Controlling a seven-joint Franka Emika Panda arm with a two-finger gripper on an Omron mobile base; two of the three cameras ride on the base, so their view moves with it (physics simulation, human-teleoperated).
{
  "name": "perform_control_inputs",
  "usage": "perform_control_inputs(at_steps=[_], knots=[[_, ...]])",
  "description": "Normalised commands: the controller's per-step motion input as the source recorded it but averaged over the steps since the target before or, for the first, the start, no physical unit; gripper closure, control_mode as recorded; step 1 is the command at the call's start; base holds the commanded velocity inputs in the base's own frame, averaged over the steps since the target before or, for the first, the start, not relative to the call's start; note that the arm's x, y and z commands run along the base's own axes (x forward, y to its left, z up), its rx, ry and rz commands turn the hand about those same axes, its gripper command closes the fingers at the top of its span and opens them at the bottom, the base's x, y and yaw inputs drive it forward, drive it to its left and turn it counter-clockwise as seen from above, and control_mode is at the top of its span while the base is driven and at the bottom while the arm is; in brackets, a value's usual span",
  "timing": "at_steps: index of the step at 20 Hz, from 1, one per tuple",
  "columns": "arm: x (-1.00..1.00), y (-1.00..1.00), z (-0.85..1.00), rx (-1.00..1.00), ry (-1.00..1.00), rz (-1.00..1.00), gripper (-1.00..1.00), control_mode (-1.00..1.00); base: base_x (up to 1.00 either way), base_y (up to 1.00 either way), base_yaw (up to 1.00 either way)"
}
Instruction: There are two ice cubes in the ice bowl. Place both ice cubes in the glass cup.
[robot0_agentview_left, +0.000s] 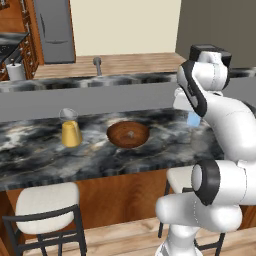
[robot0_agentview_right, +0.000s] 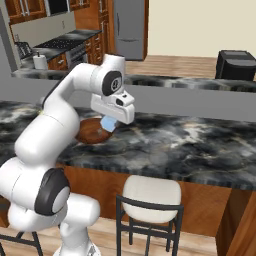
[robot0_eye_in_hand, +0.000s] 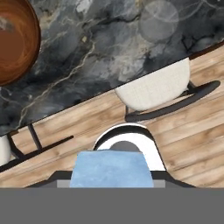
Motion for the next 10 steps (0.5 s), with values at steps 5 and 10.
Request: perform_control_inputs(at_steps=[5,10], knots=[[0.0,-0.54,0.0,-0.04,-0.29,0.0,1.0,-1.0,0.0,0.0,0.0],[0.18,-0.52,0.0,0.0,-0.11,0.0,1.0,-1.0,0.0,0.0,0.0]])
